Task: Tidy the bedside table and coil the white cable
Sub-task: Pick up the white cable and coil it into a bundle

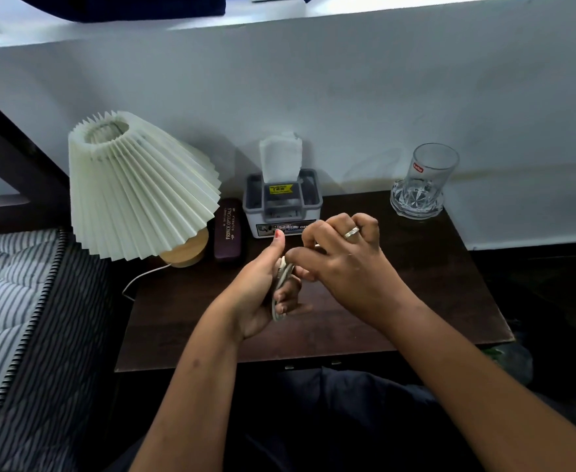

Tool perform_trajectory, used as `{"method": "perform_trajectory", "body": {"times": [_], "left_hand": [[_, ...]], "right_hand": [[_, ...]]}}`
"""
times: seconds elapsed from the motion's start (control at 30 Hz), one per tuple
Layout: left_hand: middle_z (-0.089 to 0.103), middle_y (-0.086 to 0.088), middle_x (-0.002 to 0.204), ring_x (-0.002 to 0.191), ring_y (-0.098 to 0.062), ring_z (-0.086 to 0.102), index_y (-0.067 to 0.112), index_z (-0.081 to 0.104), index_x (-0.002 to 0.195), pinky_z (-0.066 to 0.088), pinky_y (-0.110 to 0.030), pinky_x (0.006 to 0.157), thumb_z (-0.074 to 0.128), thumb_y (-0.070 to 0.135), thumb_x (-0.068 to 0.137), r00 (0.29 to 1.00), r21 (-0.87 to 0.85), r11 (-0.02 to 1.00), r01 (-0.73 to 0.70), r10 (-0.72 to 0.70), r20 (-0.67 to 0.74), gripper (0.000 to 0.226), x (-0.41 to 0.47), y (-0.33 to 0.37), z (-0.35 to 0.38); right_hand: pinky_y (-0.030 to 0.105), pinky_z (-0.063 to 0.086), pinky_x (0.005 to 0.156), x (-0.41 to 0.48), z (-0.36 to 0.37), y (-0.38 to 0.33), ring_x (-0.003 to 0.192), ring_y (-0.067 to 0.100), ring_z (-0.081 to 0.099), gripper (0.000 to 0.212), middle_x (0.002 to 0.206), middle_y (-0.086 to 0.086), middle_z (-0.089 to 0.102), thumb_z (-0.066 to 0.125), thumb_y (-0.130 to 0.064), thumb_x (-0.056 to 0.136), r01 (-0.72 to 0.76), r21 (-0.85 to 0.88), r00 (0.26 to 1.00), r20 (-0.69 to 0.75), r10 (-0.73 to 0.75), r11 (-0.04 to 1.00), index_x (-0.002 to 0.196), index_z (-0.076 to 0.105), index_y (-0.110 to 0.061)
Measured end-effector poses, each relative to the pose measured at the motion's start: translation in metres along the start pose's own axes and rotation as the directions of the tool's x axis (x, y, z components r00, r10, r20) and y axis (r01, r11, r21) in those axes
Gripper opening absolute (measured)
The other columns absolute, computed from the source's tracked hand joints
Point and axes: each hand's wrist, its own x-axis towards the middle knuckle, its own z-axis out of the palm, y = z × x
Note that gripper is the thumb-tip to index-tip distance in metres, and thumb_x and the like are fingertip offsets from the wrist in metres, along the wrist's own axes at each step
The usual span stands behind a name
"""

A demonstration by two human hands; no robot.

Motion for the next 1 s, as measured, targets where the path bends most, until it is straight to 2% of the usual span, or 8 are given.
{"method": "perform_trajectory", "body": {"times": [0.17,0.27,0.33,0.43,0.53,0.63,0.77,1.0], "left_hand": [[0.032,-0.001,0.030,0.026,-0.012,0.035,-0.001,0.059,0.068,0.056,-0.030,0.054,0.020,0.075,0.080,0.980,0.039,0.996,0.076,-0.082,0.179,0.086,-0.006,0.001,0.002],[0.030,0.001,0.028,0.025,-0.011,0.035,0.001,0.057,0.065,0.057,-0.030,0.055,0.021,0.074,0.077,0.967,0.067,0.997,0.044,-0.059,0.246,0.082,-0.007,-0.001,0.006],[0.029,0.002,0.027,0.023,-0.009,0.033,0.003,0.057,0.061,0.057,-0.029,0.055,0.025,0.071,0.075,0.959,0.055,0.998,0.031,-0.045,0.281,0.076,-0.008,0.000,0.006],[0.030,0.003,0.025,0.021,-0.007,0.032,0.005,0.056,0.060,0.057,-0.028,0.055,0.030,0.066,0.077,0.952,-0.040,0.999,0.007,0.005,0.305,0.068,-0.008,0.003,0.003],[0.030,0.004,0.024,0.020,-0.006,0.031,0.008,0.055,0.056,0.056,-0.026,0.051,0.036,0.065,0.074,0.974,-0.104,0.995,-0.002,0.025,0.226,0.062,-0.007,0.005,0.001],[0.030,0.004,0.025,0.021,-0.005,0.031,0.012,0.054,0.046,0.056,-0.027,0.052,0.046,0.062,0.071,0.994,-0.084,0.996,-0.034,0.043,0.100,0.056,-0.006,0.004,0.001],[0.027,0.004,0.028,0.024,-0.006,0.029,0.014,0.043,0.043,0.056,-0.027,0.050,0.053,0.057,0.071,0.996,-0.066,0.994,-0.082,0.080,-0.029,0.053,-0.002,0.003,0.001],[0.027,0.005,0.032,0.027,-0.007,0.029,0.013,0.039,0.047,0.055,-0.027,0.052,0.061,0.054,0.065,0.984,0.011,0.994,-0.111,0.111,-0.140,0.050,0.005,-0.002,0.008]], "right_hand": [[0.036,0.033,0.079,0.003,0.005,-0.002,0.069,0.017,0.058,0.006,0.078,-0.008,0.060,0.060,-0.026,0.085,-0.129,0.039,0.991,0.023,0.128,0.991,0.090,0.060,-0.029],[0.037,0.039,0.079,0.004,0.008,0.002,0.067,0.015,0.060,0.015,0.073,-0.011,0.058,0.043,-0.023,0.088,-0.157,0.247,0.977,0.182,0.113,0.956,0.089,0.058,-0.024],[0.032,0.046,0.079,0.008,0.006,0.005,0.074,0.007,0.059,0.022,0.078,-0.013,0.058,0.041,-0.018,0.092,-0.306,0.505,0.926,0.355,0.129,0.807,0.095,0.063,-0.020],[0.015,0.046,0.083,0.009,0.000,0.011,0.087,-0.004,0.061,0.026,0.088,-0.016,0.067,0.045,-0.027,0.097,-0.586,0.700,0.801,0.576,0.162,0.408,0.102,0.069,-0.019],[0.039,0.051,0.090,0.008,0.001,0.015,0.096,0.012,0.065,0.047,0.093,0.004,0.072,0.046,-0.057,0.087,-0.742,0.659,0.669,0.739,0.080,0.123,0.098,0.070,-0.017],[0.052,0.048,0.095,0.008,-0.001,0.014,0.097,0.026,0.065,0.036,0.103,0.018,0.069,0.060,-0.044,0.084,-0.756,0.643,0.651,0.759,0.032,0.122,0.104,0.068,-0.015],[0.029,0.050,0.087,0.009,-0.003,0.017,0.091,0.013,0.061,0.025,0.101,0.014,0.068,0.060,-0.005,0.087,-0.768,0.633,0.637,0.771,0.009,0.101,0.112,0.063,-0.006],[0.036,0.043,0.077,0.010,0.004,0.013,0.078,0.019,0.052,0.018,0.083,0.011,0.060,0.052,0.006,0.082,-0.820,0.561,0.572,0.810,0.131,0.109,0.094,0.065,0.000]]}}
